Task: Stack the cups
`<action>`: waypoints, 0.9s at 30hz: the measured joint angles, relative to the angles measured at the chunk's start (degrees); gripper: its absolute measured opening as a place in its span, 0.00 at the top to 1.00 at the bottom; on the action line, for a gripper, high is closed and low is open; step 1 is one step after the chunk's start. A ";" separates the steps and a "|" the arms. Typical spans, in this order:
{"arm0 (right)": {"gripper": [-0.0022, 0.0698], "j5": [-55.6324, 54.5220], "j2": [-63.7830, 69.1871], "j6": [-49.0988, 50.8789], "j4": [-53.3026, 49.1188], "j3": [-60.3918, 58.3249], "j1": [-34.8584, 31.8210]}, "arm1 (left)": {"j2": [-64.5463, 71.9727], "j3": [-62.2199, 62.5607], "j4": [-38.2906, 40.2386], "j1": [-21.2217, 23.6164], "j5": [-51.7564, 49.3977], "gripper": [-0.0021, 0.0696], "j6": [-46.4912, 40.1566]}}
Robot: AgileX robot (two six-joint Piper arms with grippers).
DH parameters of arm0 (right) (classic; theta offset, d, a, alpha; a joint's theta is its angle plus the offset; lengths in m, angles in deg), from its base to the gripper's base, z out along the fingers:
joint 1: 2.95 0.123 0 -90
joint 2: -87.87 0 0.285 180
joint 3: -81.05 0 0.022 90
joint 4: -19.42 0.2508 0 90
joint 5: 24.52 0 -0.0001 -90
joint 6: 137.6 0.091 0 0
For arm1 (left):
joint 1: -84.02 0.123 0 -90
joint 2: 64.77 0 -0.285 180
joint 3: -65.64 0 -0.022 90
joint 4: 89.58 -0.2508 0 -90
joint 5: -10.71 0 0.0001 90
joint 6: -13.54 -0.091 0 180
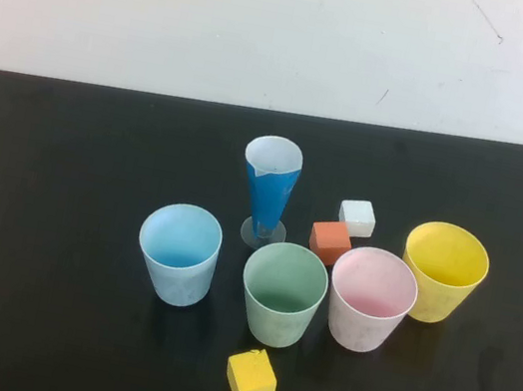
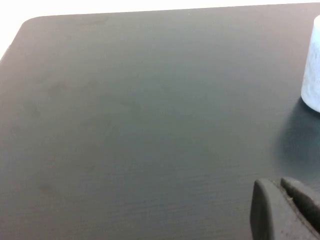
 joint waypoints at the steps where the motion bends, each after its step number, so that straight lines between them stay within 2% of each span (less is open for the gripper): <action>1: 0.97 0.00 0.00 0.00 0.00 0.00 0.00 | 0.00 0.00 0.00 0.00 0.00 0.97 0.00; 27: 0.97 0.00 0.00 0.00 0.00 0.00 0.00 | 0.00 0.00 0.00 0.57 0.00 0.97 0.18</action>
